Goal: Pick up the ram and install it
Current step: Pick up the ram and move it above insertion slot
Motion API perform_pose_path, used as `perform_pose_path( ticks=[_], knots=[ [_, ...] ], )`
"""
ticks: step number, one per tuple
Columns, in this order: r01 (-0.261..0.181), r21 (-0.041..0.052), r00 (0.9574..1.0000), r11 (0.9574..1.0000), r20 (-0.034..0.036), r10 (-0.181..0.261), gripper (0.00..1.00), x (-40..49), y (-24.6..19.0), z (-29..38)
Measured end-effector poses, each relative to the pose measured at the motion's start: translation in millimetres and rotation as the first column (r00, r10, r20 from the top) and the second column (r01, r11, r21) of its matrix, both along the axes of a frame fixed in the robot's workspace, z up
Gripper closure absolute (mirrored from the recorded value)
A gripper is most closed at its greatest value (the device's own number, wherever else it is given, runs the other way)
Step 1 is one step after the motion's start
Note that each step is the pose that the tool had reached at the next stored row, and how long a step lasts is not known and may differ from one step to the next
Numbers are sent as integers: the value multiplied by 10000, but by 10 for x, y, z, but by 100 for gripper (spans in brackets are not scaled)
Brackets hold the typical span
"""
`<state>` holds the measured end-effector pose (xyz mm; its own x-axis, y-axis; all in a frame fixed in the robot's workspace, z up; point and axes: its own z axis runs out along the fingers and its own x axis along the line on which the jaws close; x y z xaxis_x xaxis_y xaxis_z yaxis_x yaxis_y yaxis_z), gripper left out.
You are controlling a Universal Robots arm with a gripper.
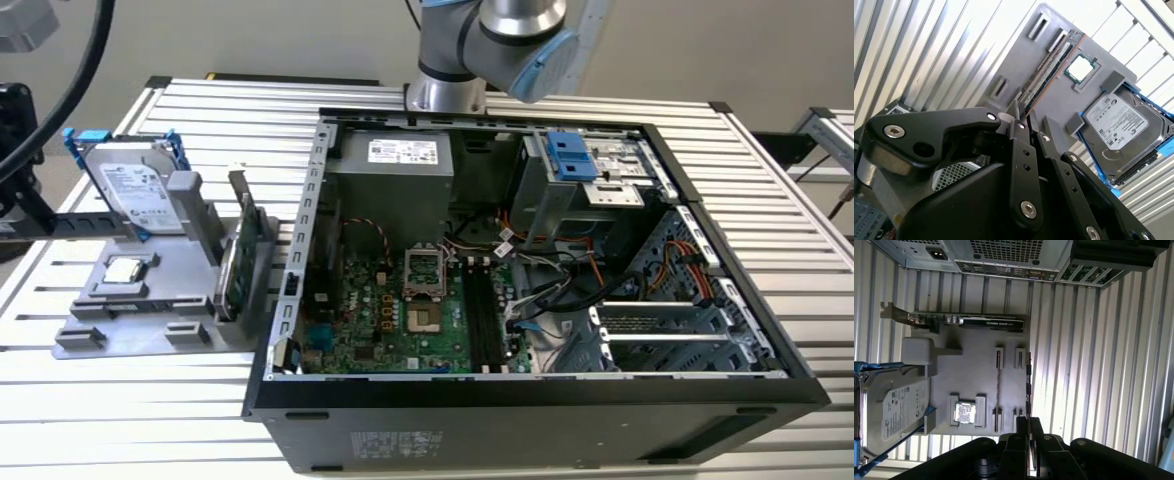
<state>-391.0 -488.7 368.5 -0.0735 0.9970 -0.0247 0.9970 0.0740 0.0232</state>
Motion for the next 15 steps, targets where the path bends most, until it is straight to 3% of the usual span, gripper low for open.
perform_pose_path(
  ticks=[15],
  knots=[
    [0,0,10000,10000,0,0,100,0,0,106]
  ],
)
